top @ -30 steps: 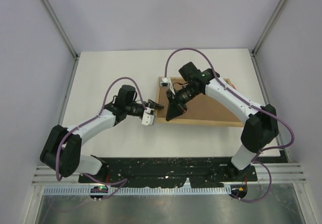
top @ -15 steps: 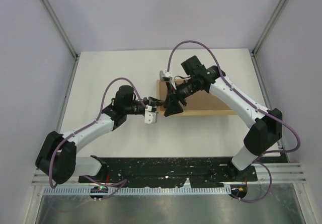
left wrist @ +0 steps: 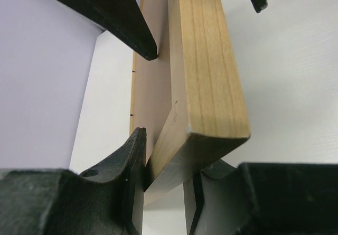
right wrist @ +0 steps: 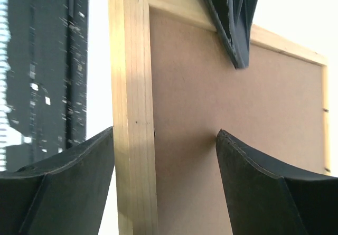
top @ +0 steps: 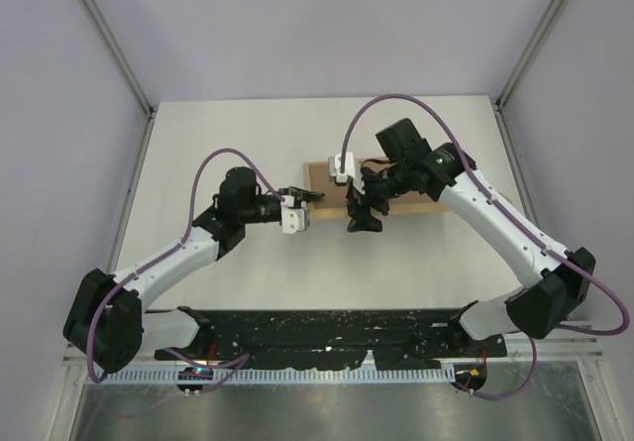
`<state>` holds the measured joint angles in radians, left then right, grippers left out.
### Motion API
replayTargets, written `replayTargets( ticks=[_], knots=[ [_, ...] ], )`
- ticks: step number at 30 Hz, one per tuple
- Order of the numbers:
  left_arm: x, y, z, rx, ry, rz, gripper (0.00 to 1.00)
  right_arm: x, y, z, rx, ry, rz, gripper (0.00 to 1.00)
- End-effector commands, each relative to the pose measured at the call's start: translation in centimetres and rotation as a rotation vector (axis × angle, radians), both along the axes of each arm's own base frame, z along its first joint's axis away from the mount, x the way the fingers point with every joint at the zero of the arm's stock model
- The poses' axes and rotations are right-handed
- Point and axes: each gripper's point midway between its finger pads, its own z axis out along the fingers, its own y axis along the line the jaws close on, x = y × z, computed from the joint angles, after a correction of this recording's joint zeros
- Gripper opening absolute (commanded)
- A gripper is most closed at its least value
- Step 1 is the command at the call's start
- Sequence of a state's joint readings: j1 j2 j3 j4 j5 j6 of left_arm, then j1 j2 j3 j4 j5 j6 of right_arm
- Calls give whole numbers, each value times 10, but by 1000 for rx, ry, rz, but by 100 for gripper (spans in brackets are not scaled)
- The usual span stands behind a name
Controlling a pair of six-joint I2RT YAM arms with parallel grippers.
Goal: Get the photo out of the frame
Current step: Turn over the photo frame at the center of the board.
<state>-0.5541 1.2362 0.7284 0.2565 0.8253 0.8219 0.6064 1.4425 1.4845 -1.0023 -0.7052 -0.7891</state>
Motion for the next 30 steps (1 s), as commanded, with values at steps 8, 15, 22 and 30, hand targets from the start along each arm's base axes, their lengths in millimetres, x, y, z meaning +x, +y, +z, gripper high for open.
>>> replayTargets(
  ticks=[8, 15, 22, 30],
  knots=[
    [-7, 9, -7, 1, 199, 71, 18, 33, -41, -35, -374, -403, -122, 74],
    [-6, 10, -3, -8, 205, 89, 18, 44, -62, -29, -468, -583, -211, 57],
    [1, 16, -1, 3, 217, 147, 37, 42, -62, -23, -481, -603, -218, 8],
    [19, 44, 14, -22, 169, 288, 91, 45, -48, 0, -411, -589, -268, 8]
  ],
)
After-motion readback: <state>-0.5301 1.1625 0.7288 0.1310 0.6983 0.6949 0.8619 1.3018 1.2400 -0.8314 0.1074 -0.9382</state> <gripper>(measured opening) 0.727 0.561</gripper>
